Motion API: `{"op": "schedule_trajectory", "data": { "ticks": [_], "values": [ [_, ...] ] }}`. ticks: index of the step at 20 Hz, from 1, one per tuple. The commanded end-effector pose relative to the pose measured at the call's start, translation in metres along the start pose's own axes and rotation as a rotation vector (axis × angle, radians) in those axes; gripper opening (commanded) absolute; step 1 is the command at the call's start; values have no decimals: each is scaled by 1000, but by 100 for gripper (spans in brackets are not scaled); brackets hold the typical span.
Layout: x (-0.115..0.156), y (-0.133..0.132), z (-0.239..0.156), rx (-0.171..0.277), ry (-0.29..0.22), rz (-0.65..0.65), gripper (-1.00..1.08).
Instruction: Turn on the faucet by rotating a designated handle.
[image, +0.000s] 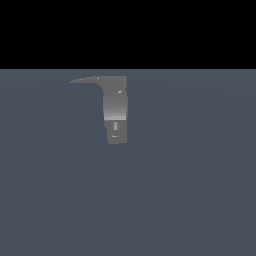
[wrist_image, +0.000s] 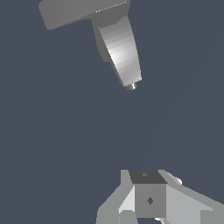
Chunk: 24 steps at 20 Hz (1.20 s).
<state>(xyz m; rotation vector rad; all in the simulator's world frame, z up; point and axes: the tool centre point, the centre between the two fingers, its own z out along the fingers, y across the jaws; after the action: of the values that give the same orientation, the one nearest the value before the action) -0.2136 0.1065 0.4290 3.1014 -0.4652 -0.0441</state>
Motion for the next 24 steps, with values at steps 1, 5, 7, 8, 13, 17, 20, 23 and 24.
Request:
{"op": "schedule_trajectory", "data": {
  "ticks": [1,5,7,8,13,17,20,23,24],
  "values": [
    [6,-14,7,2,0,51,-100],
    [17,-35,18,5,0,130,-100],
    [23,-45,23,7,0,169,-100],
    [26,-50,26,8,0,189,-100],
    [44,-74,39,12,0,286,-100],
    [60,-91,49,15,0,363,-100],
    [72,-103,57,17,1,420,-100],
    [85,-114,64,19,1,476,-100],
    [90,-117,67,19,1,494,-100]
  ]
}}
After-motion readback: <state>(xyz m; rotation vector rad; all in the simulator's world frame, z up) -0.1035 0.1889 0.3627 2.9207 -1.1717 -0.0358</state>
